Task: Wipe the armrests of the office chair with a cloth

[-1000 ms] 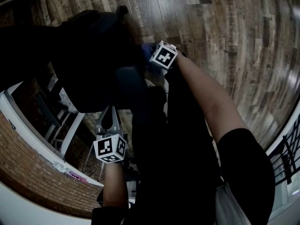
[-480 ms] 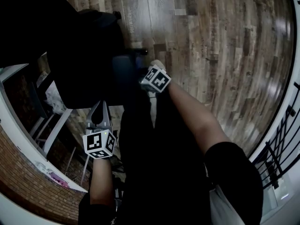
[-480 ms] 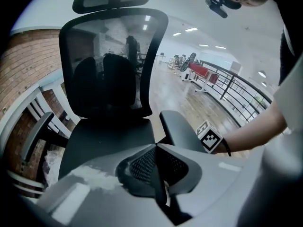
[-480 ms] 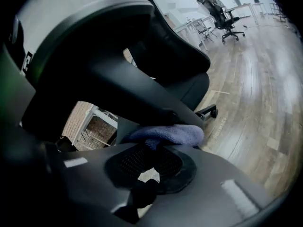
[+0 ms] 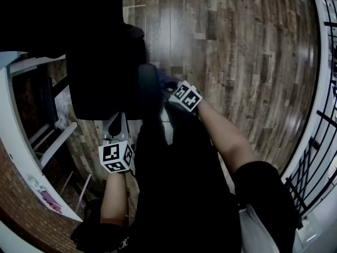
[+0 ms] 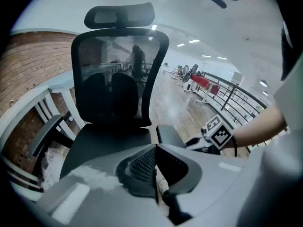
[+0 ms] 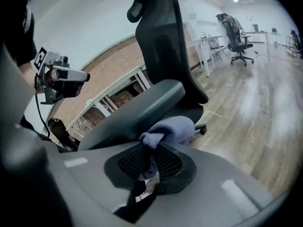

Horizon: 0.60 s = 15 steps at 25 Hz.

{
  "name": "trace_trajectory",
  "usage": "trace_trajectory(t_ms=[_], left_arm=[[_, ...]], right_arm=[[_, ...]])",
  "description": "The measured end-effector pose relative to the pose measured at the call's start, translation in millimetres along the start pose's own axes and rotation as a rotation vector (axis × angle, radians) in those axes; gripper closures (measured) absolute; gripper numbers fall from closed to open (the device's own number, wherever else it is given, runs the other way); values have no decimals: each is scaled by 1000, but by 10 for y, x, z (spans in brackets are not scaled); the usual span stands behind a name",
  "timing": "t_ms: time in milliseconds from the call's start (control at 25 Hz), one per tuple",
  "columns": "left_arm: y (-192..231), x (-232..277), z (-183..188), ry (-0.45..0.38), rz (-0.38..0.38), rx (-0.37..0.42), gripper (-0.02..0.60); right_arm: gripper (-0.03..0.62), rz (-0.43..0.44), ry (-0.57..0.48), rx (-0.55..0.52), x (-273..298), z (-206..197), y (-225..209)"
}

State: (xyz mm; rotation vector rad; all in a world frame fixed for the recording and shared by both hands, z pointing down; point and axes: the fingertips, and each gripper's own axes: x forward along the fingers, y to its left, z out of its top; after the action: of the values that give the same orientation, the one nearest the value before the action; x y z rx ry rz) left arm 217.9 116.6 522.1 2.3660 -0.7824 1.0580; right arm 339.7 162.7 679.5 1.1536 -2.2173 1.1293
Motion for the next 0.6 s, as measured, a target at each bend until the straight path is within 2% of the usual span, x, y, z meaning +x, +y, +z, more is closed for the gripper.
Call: trace_trajectory(t_ms=[160, 320, 480, 600], left_arm=[[-20, -116, 56, -38, 26, -65, 575], [-25, -237, 156, -109, 84, -147, 575], [54, -417, 229, -155, 126, -208, 575], [242, -608, 221, -185, 165, -255, 575]], right_arm=[[551, -68, 8, 6, -278, 69, -95], [551, -110, -12, -7, -642, 205, -234], [551, -126, -80, -1, -978, 615, -174], [551, -120, -146, -54, -1114, 1069, 48]])
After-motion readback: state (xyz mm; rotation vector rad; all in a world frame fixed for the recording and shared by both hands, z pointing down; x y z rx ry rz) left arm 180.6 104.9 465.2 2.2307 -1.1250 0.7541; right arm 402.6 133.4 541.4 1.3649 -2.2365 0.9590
